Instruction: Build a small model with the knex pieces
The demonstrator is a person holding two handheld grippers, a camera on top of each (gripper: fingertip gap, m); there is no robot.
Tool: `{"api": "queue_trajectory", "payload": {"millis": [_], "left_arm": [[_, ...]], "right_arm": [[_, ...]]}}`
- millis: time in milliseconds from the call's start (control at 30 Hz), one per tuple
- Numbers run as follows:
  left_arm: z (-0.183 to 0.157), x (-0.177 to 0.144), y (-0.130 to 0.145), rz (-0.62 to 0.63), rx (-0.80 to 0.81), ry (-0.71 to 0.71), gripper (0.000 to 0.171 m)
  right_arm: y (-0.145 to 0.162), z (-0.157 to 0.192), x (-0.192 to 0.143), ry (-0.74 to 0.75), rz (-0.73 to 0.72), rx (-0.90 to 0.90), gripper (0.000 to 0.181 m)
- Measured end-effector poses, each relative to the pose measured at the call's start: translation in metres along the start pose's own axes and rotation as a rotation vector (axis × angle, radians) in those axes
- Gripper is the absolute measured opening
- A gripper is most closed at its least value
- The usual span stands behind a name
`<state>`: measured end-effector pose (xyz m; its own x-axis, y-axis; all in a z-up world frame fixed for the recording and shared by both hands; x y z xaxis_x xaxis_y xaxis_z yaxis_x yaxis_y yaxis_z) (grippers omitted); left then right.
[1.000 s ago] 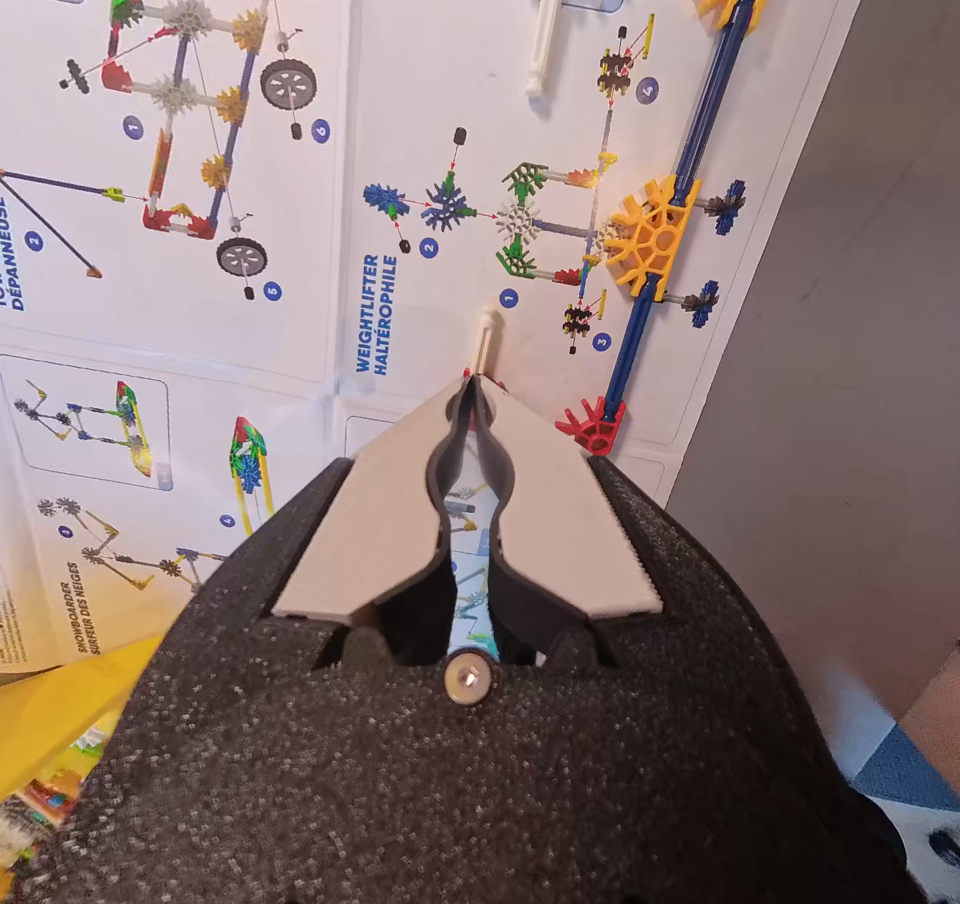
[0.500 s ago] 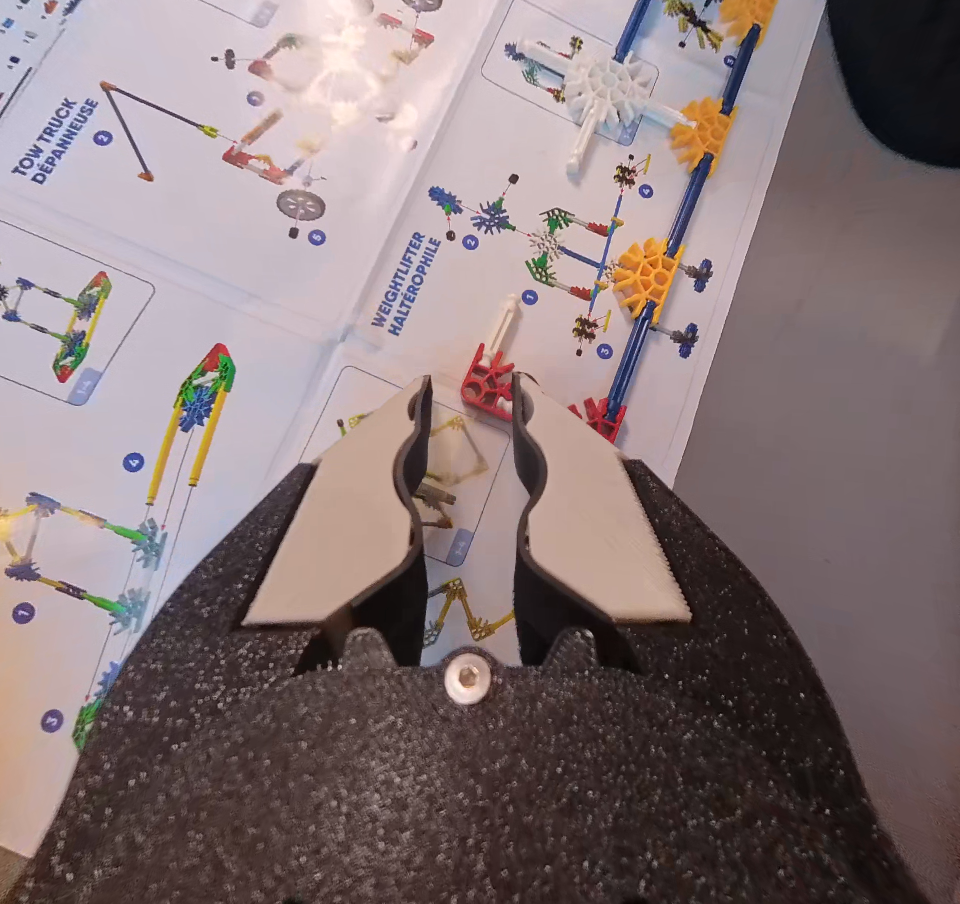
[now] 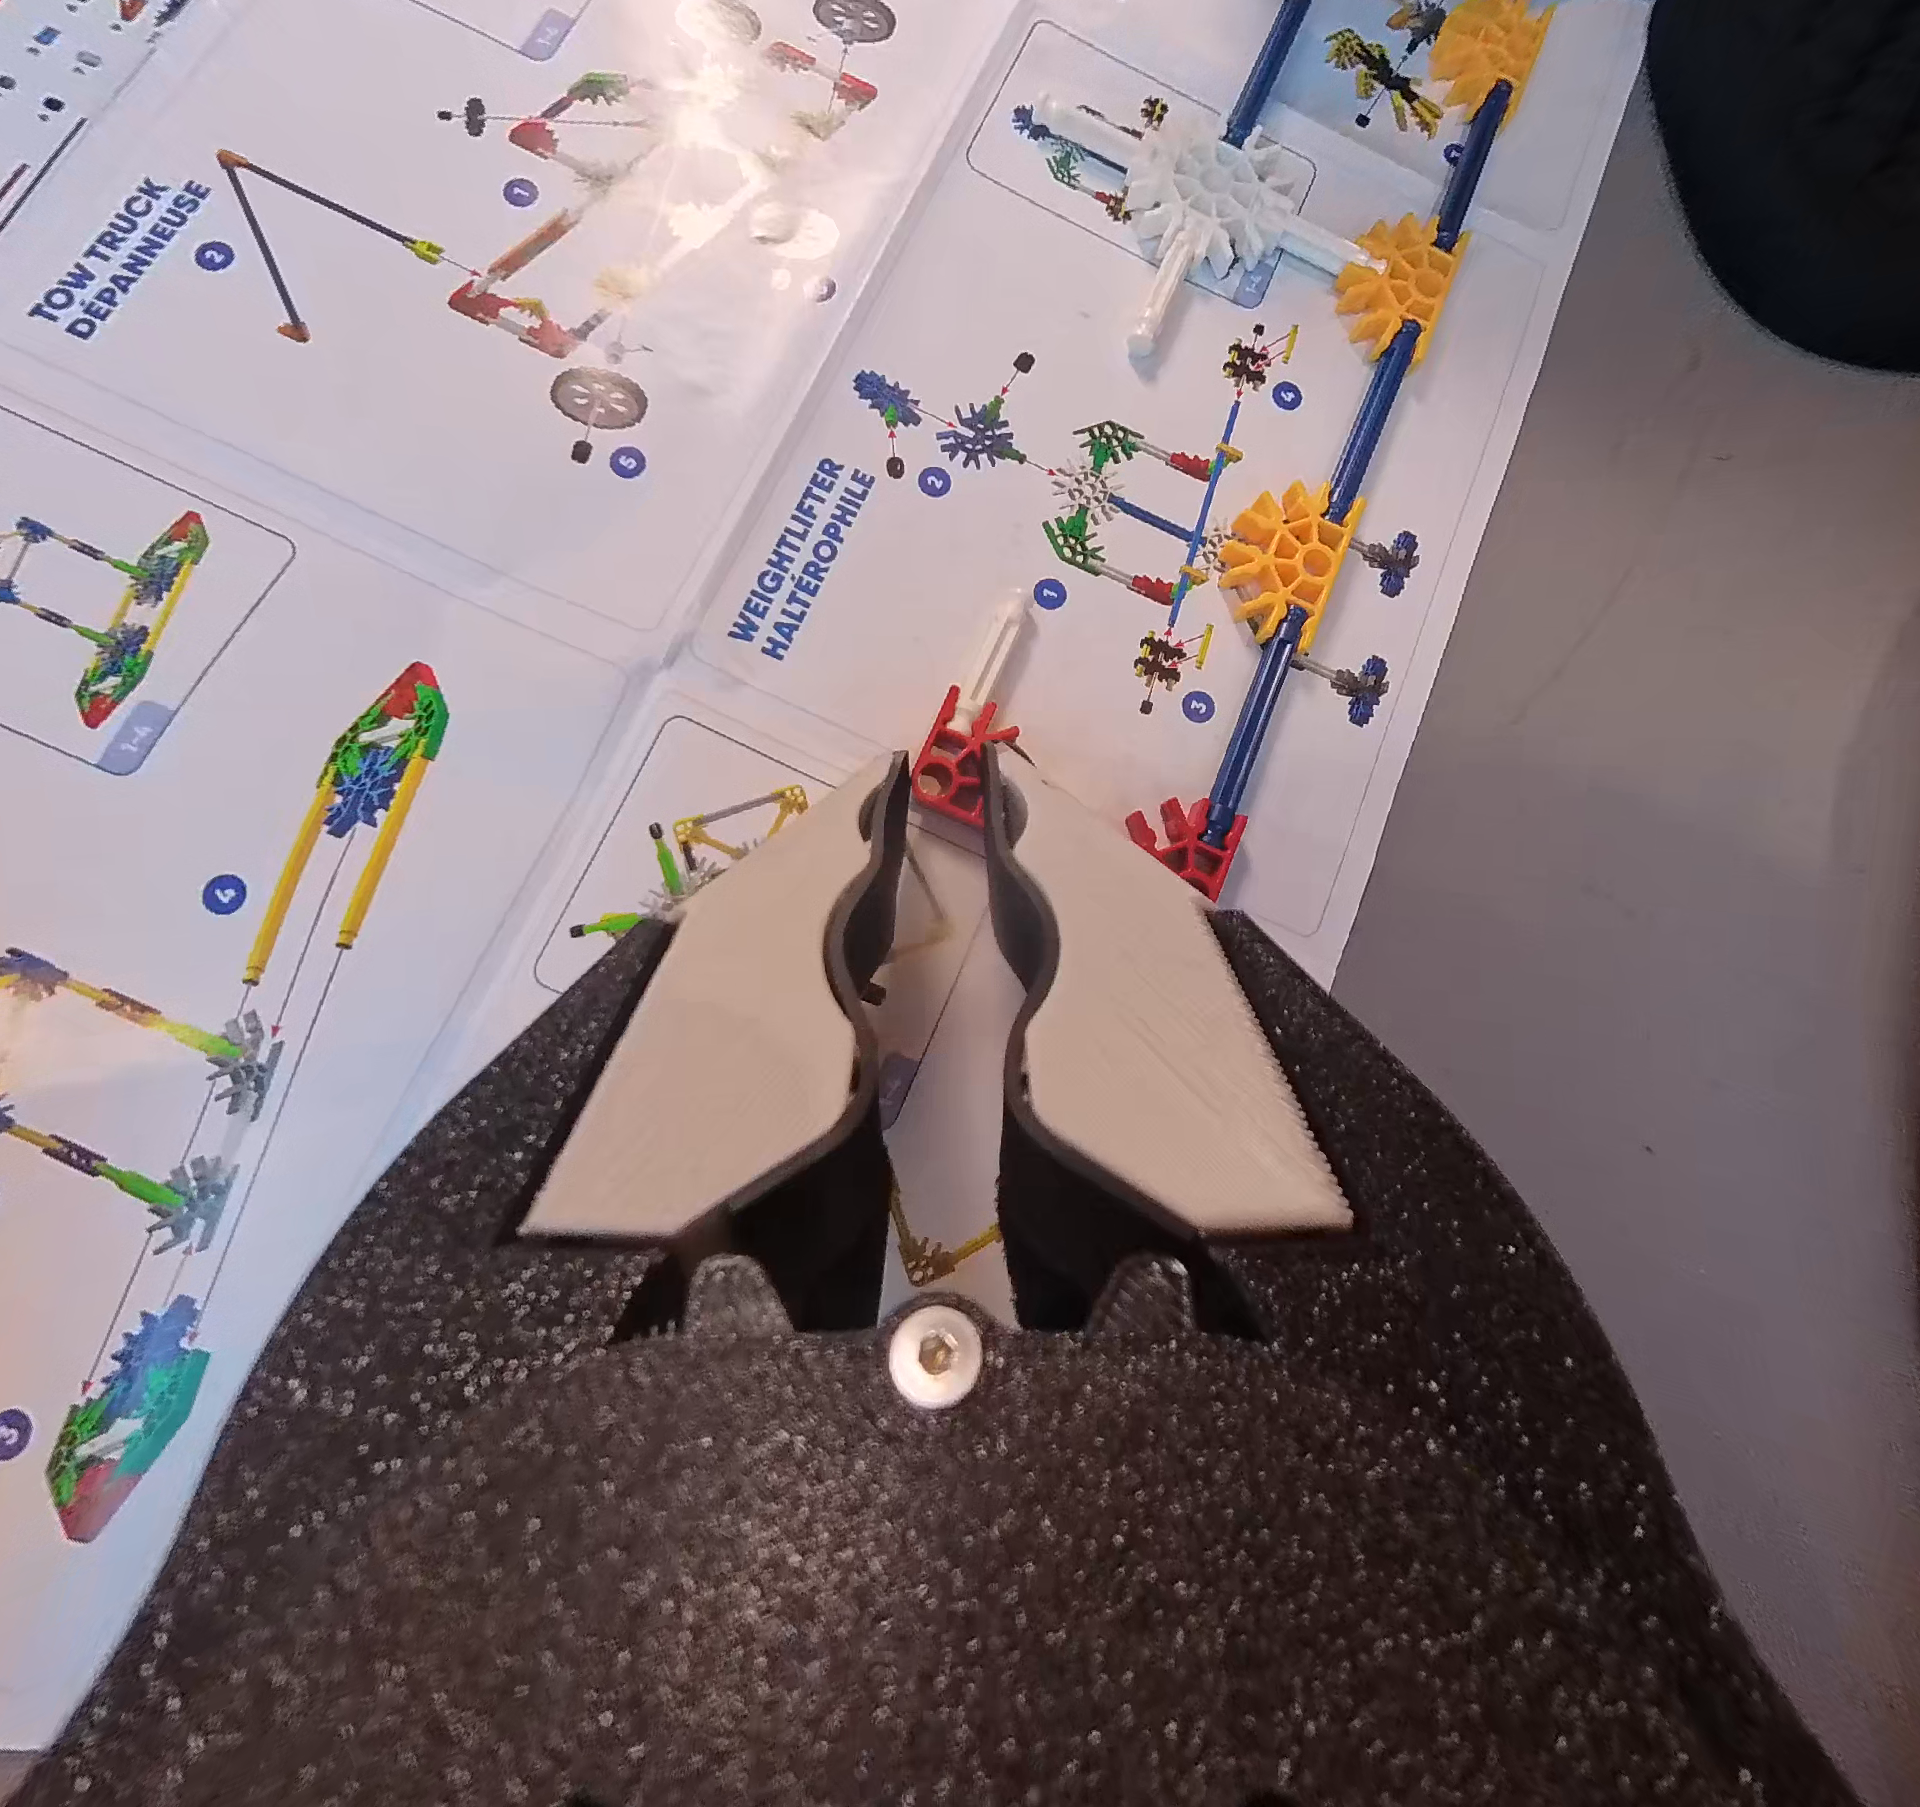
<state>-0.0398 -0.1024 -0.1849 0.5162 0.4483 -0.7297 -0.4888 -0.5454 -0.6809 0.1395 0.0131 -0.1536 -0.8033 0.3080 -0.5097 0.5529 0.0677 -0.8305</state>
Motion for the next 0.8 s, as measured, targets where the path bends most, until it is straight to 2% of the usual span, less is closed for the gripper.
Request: {"api": "queue_trajectory", "payload": {"millis": [367,533,633,800], "left_arm": [[0.006,-0.006,-0.004,-0.086,0.004,-0.008,0.014],[0.028,-0.018,-0.022,-0.234,-0.033,-0.141,0.024],[0.044,-0.020,-0.022,-0.262,-0.045,-0.236,0.031],[0.052,-0.023,-0.028,-0.299,-0.059,-0.309,0.038]], "right_arm": [[0.006,0.003,0.008,-0.023,0.018,0.003,0.026],[0.006,0.004,0.009,-0.034,0.016,0.001,0.026],[0.004,0.006,0.009,-0.040,0.009,-0.005,0.026],[0.001,0.010,0.009,-0.049,-0.001,-0.013,0.026]]}}
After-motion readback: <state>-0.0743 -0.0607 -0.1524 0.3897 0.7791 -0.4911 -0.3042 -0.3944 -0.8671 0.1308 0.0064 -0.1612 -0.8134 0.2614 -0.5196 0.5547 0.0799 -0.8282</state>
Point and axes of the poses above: each gripper's, where its closed fingertips meet, x out along the fingers, y out of its underside, z = x × y across the jaws, the point moved 3 cm from there along -x, back along the fingers, and after that the axes turned 3 degrees about -y, right-handed, at the moved point
